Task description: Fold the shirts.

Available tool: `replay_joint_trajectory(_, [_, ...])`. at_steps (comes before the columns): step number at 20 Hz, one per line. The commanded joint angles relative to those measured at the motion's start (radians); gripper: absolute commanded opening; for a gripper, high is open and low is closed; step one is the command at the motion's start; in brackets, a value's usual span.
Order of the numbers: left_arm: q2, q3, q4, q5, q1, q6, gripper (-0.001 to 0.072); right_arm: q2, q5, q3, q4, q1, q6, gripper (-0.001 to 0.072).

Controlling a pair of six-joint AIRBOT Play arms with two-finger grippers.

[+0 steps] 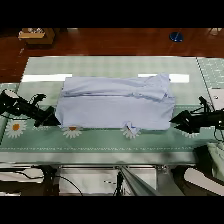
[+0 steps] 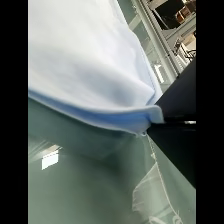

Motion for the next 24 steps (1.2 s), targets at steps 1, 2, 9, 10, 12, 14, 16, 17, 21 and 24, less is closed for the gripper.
replay_joint_trajectory(1, [0.001,0.001,-0.008,-0.008,0.001,0.005,0.0024,0.0,-0.074,-0.064,0.024,0.061,-0.001,0.0521])
replay_joint_trajectory(2, [0.001,0.001,-0.008,-0.008,0.001,0.005,0.0024,0.0,-0.119,-0.077,0.028,0.1,0.009,0.0514])
replay_joint_trajectory(9, [0.068,0.133,-0.111,-0.01,0.004,0.076,0.0023,0.044,-0.227,0.011,0.064,0.19,0.022,0.0028])
replay_joint_trajectory(10, [0.1,0.191,-0.153,-0.019,0.008,0.084,0.0023,0.081,-0.187,0.059,0.066,0.18,0.007,0.0028])
replay_joint_trajectory(12, [0.185,0.336,-0.266,-0.041,0.014,0.102,0.0023,0.191,-0.117,0.195,0.076,0.179,-0.011,0.0028])
replay_joint_trajectory(14, [0.288,0.505,-0.397,-0.042,0.013,0.101,0.0022,0.316,-0.09,0.368,0.106,0.18,-0.01,0.0027])
replay_joint_trajectory(16, [0.395,0.718,-0.482,-0.042,0.013,0.1,0.0022,0.426,-0.113,0.578,0.105,0.18,0.028,0.0027])
replay_joint_trajectory(17, [0.44,0.827,-0.479,-0.041,0.014,0.1,0.0022,0.462,-0.127,0.681,0.091,0.18,0.053,0.0027])
replay_joint_trajectory(21, [0.613,1.184,-0.341,0.055,0.014,0.005,0.0022,0.492,-0.096,1.138,-0.016,0.18,0.17,0.0027])
replay_joint_trajectory(24, [0.77,1.237,-0.138,0.115,0.014,-0.088,0.0022,0.491,-0.055,1.407,-0.139,0.18,0.257,0.0026])
